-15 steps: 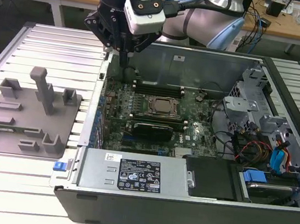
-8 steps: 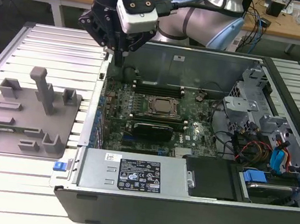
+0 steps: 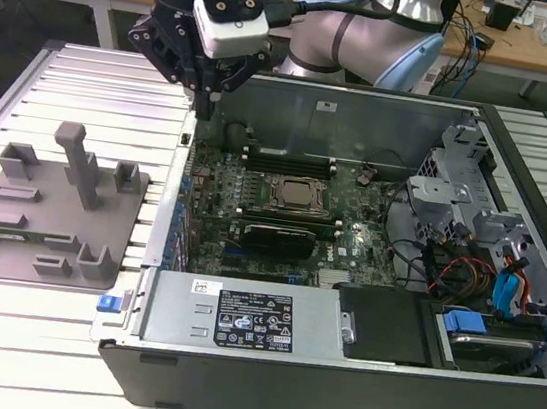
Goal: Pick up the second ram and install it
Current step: 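Reach for the second ram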
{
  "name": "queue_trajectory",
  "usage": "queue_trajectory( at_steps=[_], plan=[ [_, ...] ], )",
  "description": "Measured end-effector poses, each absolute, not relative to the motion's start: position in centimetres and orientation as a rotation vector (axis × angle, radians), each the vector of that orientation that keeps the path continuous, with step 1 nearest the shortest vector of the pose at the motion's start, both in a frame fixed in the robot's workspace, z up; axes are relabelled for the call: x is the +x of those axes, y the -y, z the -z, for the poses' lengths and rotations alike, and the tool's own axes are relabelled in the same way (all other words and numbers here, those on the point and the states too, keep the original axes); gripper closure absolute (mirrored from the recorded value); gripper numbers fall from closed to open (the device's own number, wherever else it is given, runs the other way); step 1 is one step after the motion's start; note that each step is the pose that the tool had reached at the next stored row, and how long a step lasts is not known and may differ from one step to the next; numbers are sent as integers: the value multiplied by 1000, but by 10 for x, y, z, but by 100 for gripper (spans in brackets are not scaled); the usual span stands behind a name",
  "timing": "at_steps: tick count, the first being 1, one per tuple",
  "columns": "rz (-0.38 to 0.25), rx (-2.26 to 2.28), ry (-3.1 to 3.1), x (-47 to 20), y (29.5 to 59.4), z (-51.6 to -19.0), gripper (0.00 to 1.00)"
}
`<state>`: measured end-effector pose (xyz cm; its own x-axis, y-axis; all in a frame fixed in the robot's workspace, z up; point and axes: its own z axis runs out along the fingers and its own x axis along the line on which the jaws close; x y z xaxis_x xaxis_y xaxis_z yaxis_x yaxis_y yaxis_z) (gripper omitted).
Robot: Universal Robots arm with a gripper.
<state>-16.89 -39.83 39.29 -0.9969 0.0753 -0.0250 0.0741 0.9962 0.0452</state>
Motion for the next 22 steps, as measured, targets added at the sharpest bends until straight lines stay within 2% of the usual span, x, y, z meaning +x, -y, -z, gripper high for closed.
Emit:
queue_trajectory(
  at_steps=[22],
  plan=[
    [-69, 116, -3108, -213, 398, -393, 92]
  ],
)
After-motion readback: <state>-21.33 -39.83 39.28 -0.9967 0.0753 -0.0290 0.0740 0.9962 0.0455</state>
